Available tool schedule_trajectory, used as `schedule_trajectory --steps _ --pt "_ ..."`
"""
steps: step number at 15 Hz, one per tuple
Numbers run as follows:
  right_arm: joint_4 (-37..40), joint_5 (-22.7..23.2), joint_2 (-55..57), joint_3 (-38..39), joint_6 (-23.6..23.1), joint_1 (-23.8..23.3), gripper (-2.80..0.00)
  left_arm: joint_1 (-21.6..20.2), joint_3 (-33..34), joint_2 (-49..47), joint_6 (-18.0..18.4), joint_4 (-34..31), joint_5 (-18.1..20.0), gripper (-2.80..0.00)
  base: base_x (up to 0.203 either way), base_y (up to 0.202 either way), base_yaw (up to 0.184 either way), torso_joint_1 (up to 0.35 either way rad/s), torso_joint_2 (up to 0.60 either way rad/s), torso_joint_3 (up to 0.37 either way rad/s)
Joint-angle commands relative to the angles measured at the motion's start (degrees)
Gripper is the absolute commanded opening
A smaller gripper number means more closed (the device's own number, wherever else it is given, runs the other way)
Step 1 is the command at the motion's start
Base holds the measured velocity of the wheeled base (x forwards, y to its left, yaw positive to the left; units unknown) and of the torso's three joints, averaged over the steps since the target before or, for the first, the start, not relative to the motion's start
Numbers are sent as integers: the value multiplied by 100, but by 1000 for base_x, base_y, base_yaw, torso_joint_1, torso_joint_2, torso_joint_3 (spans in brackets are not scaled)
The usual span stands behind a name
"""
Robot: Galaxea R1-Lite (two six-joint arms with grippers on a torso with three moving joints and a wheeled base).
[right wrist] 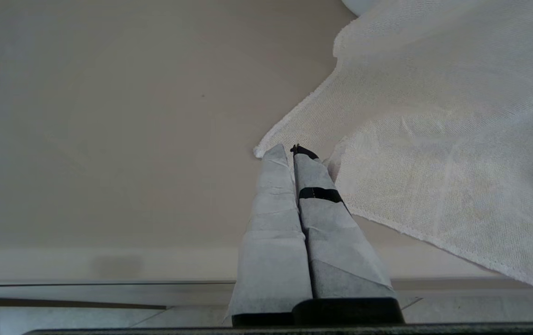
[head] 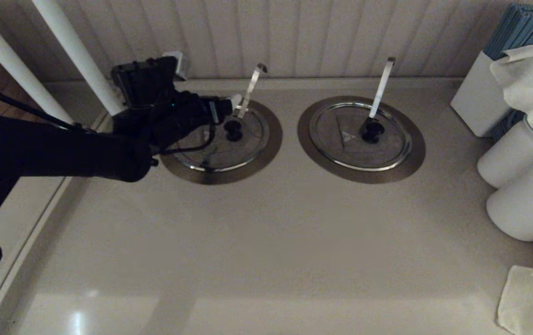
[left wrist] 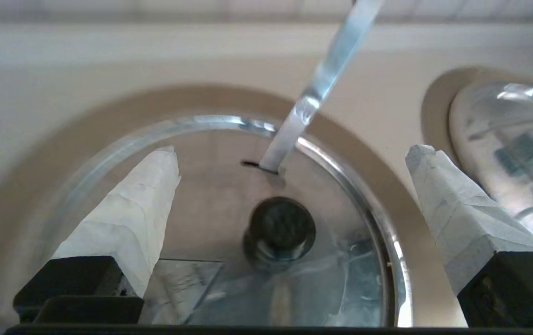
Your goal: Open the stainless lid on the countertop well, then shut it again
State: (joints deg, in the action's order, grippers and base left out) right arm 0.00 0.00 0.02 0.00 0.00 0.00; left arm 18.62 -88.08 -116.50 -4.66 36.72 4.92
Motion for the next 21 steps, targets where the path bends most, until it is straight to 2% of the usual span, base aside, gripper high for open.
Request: schedule_trajectory --steps 1,3,4,7,11,14,18,21 --pt "0 0 6 0 0 0 -280 -80 110 404 6 -24 22 0 0 0 0 0 0 0" --pt "0 0 6 0 0 0 -280 -123 219 772 9 -178 49 0 0 0 0 0 0 0" --pt "0 0 6 0 0 4 -280 -138 342 1034 27 -268 33 -280 0 0 0 0 0 0" --pt "0 0 6 0 0 9 -280 -399 781 1680 186 -430 33 -280 0 0 0 0 0 0" --pt "0 0 -1 0 0 0 -280 -803 1246 2841 210 -1329 49 -280 0 0 0 0 0 0" --pt "0 0 -2 0 0 2 -280 -1015 2273 3953 243 -1566 11 -280 0 0 0 0 0 0" --pt "0 0 6 0 0 0 -280 -1299 3865 5993 381 -1824 44 -280 0 0 0 0 0 0" --pt "0 0 6 0 0 0 -280 -1365 4546 7758 405 -2931 53 -280 0 0 0 0 0 0"
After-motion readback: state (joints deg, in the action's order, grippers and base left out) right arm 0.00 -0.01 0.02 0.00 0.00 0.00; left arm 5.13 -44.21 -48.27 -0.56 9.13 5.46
